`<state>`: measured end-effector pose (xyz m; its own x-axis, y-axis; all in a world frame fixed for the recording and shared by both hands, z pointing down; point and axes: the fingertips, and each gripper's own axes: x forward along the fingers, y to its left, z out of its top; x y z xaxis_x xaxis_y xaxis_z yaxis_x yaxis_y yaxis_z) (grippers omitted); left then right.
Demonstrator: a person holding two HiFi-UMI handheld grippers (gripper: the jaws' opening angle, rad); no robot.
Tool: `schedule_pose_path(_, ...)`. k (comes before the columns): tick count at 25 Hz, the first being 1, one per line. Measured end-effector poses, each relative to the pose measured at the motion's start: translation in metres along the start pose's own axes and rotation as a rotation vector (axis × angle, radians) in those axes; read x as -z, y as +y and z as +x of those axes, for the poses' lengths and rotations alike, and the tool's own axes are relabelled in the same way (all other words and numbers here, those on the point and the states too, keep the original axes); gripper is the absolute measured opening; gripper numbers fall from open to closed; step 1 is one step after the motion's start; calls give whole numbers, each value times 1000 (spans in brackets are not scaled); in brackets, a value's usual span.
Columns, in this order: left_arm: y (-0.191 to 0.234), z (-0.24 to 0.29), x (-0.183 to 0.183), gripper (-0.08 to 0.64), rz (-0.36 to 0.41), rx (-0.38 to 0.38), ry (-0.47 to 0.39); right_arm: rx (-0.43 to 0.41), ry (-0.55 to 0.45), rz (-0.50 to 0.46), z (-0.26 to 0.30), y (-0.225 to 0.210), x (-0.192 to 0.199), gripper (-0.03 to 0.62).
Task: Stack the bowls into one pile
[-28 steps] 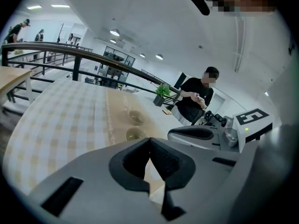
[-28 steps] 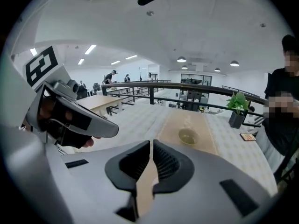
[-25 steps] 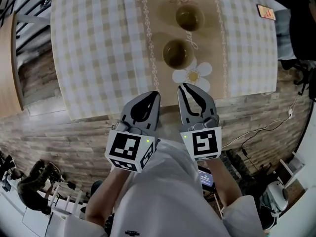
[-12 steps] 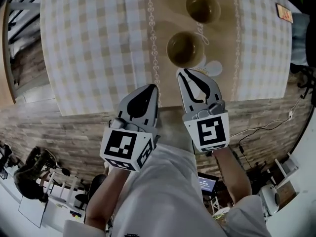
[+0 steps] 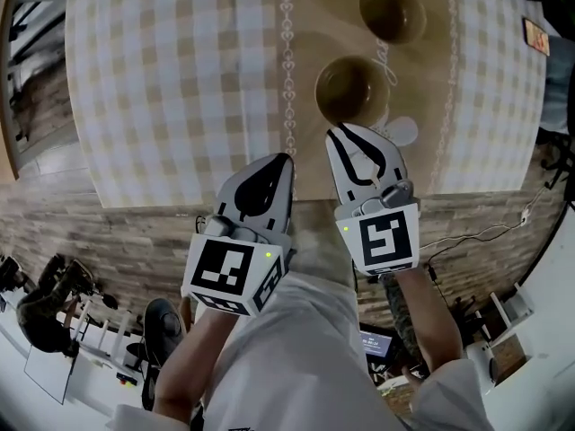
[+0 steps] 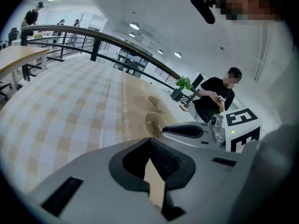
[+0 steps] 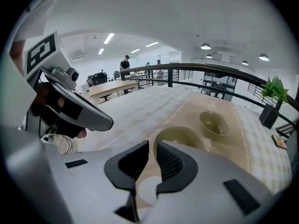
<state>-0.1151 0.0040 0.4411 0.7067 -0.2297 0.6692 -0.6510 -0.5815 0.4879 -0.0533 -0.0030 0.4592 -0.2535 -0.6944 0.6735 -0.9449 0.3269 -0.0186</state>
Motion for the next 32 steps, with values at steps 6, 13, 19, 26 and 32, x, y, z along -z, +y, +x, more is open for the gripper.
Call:
schedule_pose_path(6,7,2,4,20,-16,-4,0,7,82,-54,14,3,18,41)
schedule_pose_path(13,10,2,2,21,-29,-10,-5,22,160,-110,25,1,31,41)
schedule_pose_path(19,14,2,5,20,-36,-11,-3,63,176,-155,31,-3,33,41)
schedule_pose_path(26,19,0,3,20,-43,-15,-4,82,147,-163,27,-7,27,41)
schedule_pose_path(32,16,2,-2,20,-37,-8,-5,116,125,-174,20,-14,19,40)
